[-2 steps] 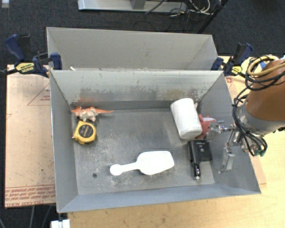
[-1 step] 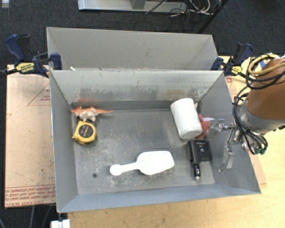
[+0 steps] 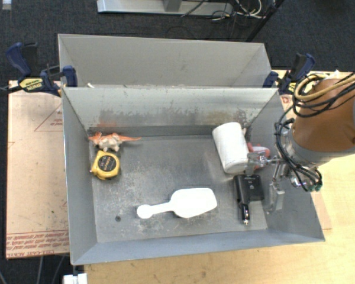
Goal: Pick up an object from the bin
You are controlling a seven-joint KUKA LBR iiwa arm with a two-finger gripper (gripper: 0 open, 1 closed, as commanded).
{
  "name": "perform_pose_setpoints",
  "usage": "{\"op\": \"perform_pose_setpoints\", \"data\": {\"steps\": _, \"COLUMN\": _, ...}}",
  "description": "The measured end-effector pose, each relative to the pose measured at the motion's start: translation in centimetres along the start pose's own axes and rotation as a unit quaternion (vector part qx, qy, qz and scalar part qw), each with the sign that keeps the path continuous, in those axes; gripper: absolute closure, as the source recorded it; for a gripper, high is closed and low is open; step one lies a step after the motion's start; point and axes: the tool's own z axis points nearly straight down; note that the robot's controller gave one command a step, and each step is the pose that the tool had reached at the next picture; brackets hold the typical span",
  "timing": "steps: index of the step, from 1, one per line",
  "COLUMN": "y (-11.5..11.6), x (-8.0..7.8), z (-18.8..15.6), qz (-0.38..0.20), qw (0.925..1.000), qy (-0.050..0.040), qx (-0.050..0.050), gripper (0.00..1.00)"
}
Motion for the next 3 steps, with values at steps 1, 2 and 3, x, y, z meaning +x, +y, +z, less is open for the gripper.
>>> {"op": "perform_pose_setpoints", "data": {"steps": 1, "y": 0.9, "x": -1.5, "z": 3.0, "qz": -0.081, "qw": 0.9967, "qy": 0.0056, "qx": -0.004, "gripper": 0.0}}
{"op": "perform_pose_setpoints", "data": {"steps": 2, "y": 1.0, "x": -3.9, "z": 3.8, "qz": -0.201, "qw": 0.9795, "qy": -0.0001, "qx": -0.001, "gripper": 0.0}}
{"op": "perform_pose_setpoints", "data": {"steps": 3, "y": 0.0, "x": -4.2, "z": 6.1, "qz": -0.265, "qw": 0.9643, "qy": 0.0035, "qx": -0.005, "gripper": 0.0}}
